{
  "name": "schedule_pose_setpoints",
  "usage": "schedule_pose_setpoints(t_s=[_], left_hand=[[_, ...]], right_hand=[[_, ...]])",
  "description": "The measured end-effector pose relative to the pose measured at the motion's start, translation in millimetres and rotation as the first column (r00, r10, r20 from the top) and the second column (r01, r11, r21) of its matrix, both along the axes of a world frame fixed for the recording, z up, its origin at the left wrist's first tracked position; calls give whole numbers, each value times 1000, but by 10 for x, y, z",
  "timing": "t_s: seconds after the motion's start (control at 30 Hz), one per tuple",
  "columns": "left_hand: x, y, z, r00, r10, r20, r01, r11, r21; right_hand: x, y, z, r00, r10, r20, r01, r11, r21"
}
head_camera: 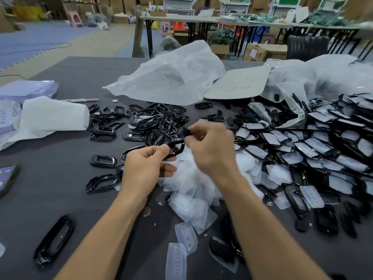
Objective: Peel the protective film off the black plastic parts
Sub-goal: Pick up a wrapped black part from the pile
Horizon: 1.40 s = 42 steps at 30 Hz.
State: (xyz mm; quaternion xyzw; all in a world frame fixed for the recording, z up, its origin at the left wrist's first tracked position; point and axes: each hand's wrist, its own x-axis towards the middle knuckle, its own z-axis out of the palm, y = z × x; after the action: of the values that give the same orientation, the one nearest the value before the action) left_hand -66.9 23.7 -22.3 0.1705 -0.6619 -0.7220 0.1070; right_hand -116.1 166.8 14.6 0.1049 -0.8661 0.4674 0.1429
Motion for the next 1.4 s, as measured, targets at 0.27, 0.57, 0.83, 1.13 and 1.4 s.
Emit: schedule_pose_setpoints(t_s=[0.27,0.57,0.83,1.13,1.4], left_hand=[[41,46,-8,998,-8,-59,5,999,-53],[-13,60,-7,993,36,-111,-45,996,-79],[15,60,-39,996,0,-92,-4,999,-43],[18,-4,-15,997,32,-64,-27,997,69],[-12,10,-30,994,70,-85,-64,995,72]], right_hand=[[264,-224,-356,993,117,-24,-119,987,-104],[250,-212,-381,996,60,-59,-68,987,-147],[296,-174,-303,997,76,13,-69,957,-282],[260,-134,-288,981,178,82,-124,888,-444],[222,-143,-318,971,205,124,-89,790,-606]])
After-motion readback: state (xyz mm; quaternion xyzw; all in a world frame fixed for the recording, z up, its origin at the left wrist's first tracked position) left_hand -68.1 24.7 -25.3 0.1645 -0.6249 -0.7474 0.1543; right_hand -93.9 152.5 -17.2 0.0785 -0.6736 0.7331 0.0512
